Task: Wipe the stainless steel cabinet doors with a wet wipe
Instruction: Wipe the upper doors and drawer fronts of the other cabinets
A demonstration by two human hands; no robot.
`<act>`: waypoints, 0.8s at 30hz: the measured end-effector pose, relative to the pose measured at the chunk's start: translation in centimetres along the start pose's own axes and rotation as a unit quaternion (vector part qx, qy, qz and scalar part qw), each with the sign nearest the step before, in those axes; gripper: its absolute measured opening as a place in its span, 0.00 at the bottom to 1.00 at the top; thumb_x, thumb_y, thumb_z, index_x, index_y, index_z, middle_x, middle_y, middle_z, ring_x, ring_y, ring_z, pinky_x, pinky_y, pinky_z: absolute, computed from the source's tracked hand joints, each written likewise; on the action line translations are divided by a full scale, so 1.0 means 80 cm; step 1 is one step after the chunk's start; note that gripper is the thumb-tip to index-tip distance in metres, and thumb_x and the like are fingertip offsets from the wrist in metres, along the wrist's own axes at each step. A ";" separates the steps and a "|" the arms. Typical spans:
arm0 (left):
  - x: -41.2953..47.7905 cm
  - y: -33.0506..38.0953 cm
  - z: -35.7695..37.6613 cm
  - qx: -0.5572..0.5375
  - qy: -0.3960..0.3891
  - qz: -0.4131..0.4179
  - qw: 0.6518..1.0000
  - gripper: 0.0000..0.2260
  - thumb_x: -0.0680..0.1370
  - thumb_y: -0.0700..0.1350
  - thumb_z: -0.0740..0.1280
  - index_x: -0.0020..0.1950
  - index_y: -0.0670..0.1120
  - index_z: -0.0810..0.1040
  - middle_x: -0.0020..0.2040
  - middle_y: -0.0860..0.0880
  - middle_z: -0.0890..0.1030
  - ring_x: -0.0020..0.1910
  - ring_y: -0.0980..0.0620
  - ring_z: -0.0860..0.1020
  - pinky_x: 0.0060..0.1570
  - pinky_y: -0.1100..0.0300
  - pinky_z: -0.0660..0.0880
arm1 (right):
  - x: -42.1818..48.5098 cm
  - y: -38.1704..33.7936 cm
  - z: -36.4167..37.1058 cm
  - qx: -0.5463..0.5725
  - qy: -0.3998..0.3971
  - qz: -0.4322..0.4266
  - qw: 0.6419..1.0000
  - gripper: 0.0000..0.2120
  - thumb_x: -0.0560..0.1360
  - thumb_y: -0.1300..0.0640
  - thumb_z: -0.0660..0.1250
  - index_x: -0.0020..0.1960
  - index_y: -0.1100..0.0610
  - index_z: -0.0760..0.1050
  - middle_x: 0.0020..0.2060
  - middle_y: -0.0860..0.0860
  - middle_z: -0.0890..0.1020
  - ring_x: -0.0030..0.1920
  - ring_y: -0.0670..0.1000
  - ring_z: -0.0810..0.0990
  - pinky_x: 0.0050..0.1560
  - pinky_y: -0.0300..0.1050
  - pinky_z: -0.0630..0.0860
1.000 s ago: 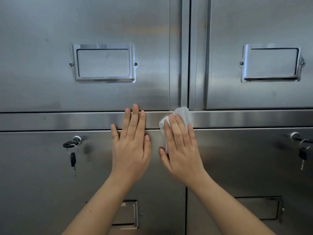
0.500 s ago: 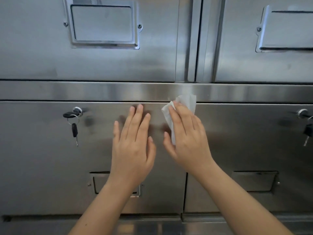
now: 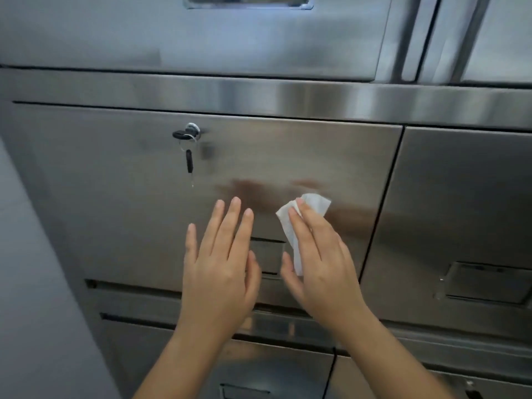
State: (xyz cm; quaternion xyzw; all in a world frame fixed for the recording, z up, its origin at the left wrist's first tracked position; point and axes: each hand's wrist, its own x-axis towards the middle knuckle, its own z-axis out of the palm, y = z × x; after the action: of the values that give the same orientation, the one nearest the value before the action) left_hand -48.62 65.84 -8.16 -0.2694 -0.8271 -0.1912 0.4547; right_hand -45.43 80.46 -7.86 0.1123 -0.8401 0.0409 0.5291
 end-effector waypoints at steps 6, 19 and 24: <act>-0.066 -0.028 -0.013 0.021 -0.061 -0.050 0.997 0.21 0.74 0.42 0.55 0.65 0.38 0.74 0.68 0.41 0.71 0.69 0.41 0.66 0.64 0.38 0.56 | -0.047 -0.042 0.029 0.076 -0.044 -0.015 0.996 0.22 0.70 0.62 0.65 0.62 0.69 0.72 0.62 0.62 0.75 0.63 0.54 0.72 0.57 0.46 0.74; -0.118 0.001 -0.049 0.133 -0.104 -0.170 0.971 0.20 0.75 0.44 0.55 0.63 0.39 0.76 0.66 0.41 0.74 0.68 0.40 0.68 0.63 0.38 0.56 | -0.073 -0.062 0.030 0.201 -0.080 -0.079 0.973 0.22 0.70 0.62 0.67 0.62 0.68 0.73 0.61 0.61 0.76 0.61 0.56 0.76 0.55 0.48 0.77; -0.125 0.049 -0.055 0.164 -0.084 -0.219 0.958 0.20 0.75 0.44 0.55 0.62 0.39 0.76 0.65 0.41 0.74 0.68 0.40 0.67 0.63 0.37 0.55 | -0.089 -0.039 0.013 0.257 -0.090 -0.125 0.954 0.23 0.72 0.59 0.65 0.64 0.65 0.70 0.62 0.61 0.75 0.62 0.55 0.76 0.53 0.50 0.78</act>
State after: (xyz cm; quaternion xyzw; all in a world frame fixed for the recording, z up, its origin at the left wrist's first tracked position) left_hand -38.90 63.72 -14.18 -0.0189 -0.9211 -0.1242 0.3684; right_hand -42.67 78.25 -14.84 0.3519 -0.8245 0.1783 0.4056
